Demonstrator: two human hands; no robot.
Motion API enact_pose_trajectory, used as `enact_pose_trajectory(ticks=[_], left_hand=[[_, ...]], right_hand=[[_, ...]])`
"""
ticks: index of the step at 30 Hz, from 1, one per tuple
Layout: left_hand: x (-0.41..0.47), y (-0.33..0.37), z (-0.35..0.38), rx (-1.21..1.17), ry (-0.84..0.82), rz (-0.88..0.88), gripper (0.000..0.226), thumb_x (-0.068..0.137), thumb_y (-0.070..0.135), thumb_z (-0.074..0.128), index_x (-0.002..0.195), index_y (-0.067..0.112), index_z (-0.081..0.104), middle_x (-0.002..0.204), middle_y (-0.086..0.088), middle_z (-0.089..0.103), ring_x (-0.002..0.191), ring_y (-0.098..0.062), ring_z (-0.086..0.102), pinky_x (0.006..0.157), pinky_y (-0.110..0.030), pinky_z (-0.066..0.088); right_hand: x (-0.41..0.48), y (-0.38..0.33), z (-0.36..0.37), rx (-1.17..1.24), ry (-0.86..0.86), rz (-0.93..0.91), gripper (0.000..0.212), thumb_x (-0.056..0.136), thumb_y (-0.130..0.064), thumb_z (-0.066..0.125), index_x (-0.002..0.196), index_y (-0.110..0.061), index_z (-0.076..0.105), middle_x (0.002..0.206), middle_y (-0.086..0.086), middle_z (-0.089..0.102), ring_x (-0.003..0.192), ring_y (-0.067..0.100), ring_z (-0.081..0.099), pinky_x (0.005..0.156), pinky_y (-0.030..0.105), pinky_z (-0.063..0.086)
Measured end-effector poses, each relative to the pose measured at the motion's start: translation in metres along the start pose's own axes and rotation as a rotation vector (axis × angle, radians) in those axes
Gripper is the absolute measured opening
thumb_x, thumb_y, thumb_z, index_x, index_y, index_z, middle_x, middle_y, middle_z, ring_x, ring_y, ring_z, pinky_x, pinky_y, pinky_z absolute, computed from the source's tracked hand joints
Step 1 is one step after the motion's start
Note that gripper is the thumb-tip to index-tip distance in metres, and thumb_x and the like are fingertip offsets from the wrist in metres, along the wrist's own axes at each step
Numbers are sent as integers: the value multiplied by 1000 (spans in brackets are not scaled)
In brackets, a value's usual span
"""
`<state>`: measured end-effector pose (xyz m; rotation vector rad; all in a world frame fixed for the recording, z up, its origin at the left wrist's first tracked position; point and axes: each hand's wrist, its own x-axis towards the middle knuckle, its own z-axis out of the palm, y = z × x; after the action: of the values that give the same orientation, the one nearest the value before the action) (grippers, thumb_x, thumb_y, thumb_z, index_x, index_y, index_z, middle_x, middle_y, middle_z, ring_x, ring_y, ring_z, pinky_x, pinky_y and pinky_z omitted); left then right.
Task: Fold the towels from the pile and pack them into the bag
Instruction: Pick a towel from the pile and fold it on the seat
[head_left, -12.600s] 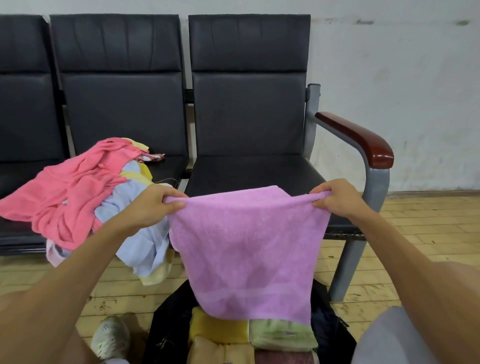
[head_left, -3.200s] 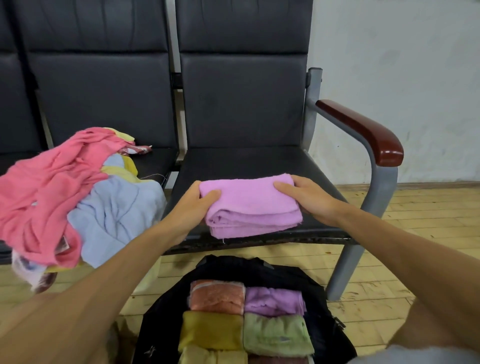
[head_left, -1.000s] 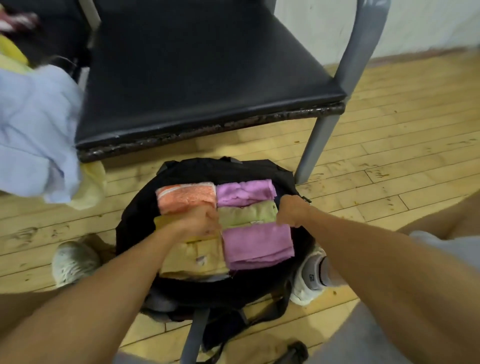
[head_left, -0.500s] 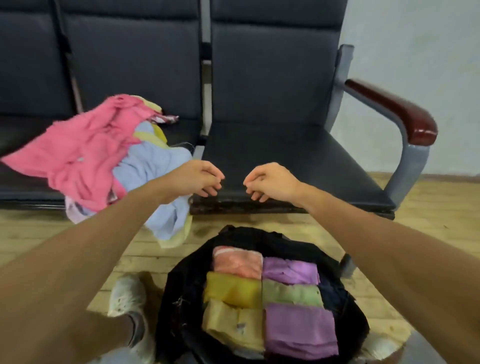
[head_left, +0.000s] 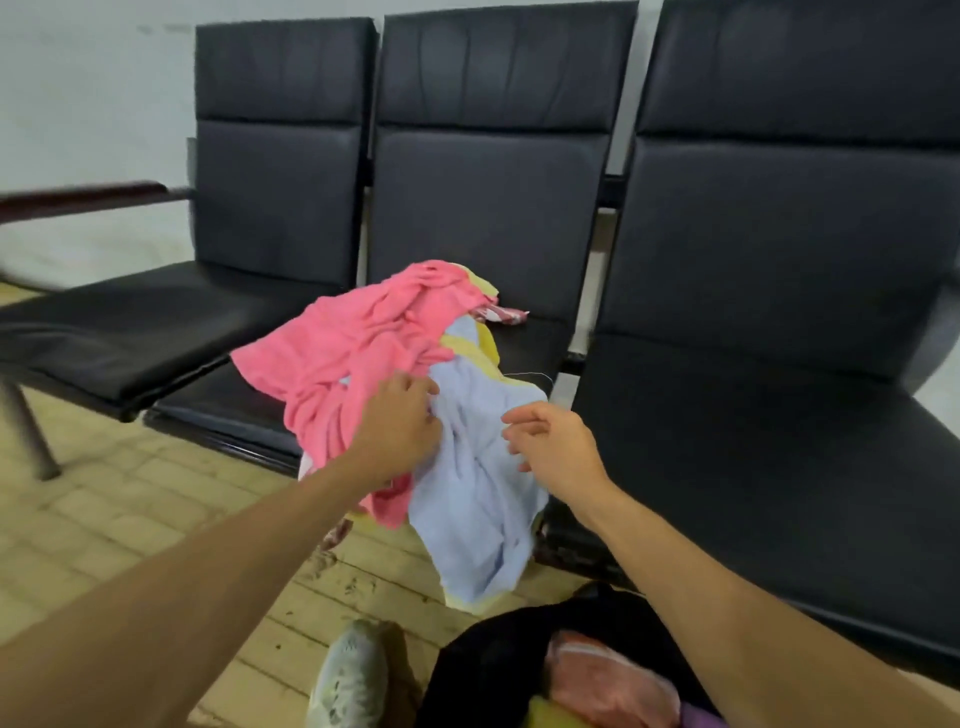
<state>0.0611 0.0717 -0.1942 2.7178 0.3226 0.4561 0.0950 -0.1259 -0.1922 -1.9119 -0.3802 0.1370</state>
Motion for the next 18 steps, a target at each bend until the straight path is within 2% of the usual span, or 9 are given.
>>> enact_pose_trajectory(ticks=[3, 6, 9, 12, 13, 15, 16, 18], left_hand=[[-5, -25, -10, 206, 121, -136, 46, 87, 26, 60, 129, 10, 50, 127, -17, 46, 120, -35, 41, 99, -44, 30], [0, -50, -13, 164, 88, -288, 58, 87, 44, 63, 125, 2, 51, 125, -22, 49, 120, -38, 43, 101, -46, 33], [2, -54, -16, 172, 111, -240, 39, 88, 36, 62, 108, 3, 62, 111, -24, 60, 111, -41, 52, 92, -46, 42], [1, -44, -19, 202, 162, -203, 26, 93, 28, 56, 106, 6, 63, 109, -20, 59, 109, -39, 52, 90, -44, 38], [0, -39, -20, 165, 182, -186, 22, 94, 26, 55, 101, 6, 62, 106, -19, 58, 106, -38, 52, 88, -44, 38], [2, -24, -24, -78, 230, -140, 15, 94, 19, 54, 84, 8, 53, 90, -15, 56, 89, -32, 53, 77, -42, 39], [2, -13, -28, -241, 232, -121, 16, 94, 15, 52, 80, 8, 48, 83, -11, 53, 81, -25, 50, 71, -40, 38], [-2, 18, -34, -500, 178, -102, 20, 97, 14, 47, 79, 10, 43, 77, -2, 46, 71, -15, 41, 65, -31, 33]], right_hand=[[10, 8, 23, -18, -26, -32, 24, 92, -4, 52, 96, -22, 67, 97, -1, 69, 85, 14, 65, 78, 29, 56], [13, 14, 36, -89, -35, -61, 23, 92, -6, 53, 99, -23, 67, 102, -2, 69, 95, 14, 64, 79, 18, 49], [12, 13, 38, -107, -33, -53, 22, 93, -7, 53, 102, -21, 68, 102, -3, 68, 94, 13, 64, 75, 13, 46], [12, 8, 34, -111, -60, -22, 23, 91, -9, 54, 105, -20, 69, 104, -5, 68, 96, 12, 62, 72, 11, 43], [11, 7, 32, -110, -70, -14, 24, 91, -10, 54, 105, -20, 70, 104, -5, 68, 97, 12, 61, 75, 14, 43], [9, 1, 25, -74, -96, 10, 21, 91, -11, 56, 101, -24, 69, 103, -4, 68, 97, 15, 62, 81, 23, 49], [8, -2, 21, -41, -114, 29, 19, 91, -12, 57, 99, -25, 68, 102, -3, 68, 97, 16, 63, 82, 28, 53], [2, -14, 10, 46, -147, 70, 14, 95, -16, 56, 102, -20, 67, 102, 2, 69, 93, 17, 66, 78, 28, 56]])
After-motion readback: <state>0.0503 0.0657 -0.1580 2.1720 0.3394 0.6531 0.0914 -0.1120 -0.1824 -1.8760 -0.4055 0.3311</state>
